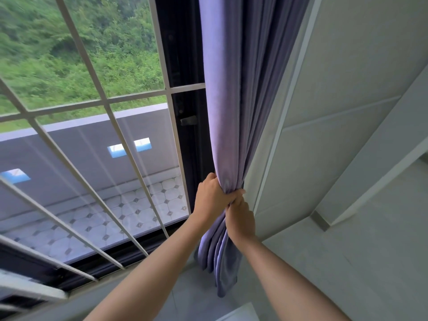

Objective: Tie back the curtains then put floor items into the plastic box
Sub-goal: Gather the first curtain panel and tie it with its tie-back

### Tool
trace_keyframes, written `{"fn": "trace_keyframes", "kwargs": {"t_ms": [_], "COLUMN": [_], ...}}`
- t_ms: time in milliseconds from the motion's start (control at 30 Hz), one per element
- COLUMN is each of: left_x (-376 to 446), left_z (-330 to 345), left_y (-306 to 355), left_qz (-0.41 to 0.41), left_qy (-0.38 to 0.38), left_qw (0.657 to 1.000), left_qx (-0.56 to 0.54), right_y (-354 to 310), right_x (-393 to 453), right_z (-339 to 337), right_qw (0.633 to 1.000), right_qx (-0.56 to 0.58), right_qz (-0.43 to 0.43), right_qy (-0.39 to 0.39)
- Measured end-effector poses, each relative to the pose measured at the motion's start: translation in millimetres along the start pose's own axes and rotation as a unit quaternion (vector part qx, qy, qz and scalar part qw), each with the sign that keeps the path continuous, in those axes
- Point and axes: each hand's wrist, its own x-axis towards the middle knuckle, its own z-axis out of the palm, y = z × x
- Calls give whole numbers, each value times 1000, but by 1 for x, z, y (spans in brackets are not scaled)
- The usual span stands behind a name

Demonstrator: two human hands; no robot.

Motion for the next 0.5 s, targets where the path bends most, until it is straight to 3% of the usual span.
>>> {"fn": "trace_keyframes", "kwargs": {"t_ms": [100,267,400,500], "left_x": [0,-3,-2,1], "left_z": [3,7,12,14], "left_y": [2,6,9,9], "left_qz": [21,-24,-51,-52], "left_qy": [58,32,20,20], "left_qw": [996,998,998,994], "left_qx": [60,53,-14,-93], "right_y": [-4,0,4,4], "right_x": [-3,-3,2,4], "right_z": [6,12,22,22], "right_qw": [997,990,987,990], "right_qx": [-30,-82,-133,-109], "right_qz": [-7,-26,-9,-17], "right_qy": [70,114,93,94]}}
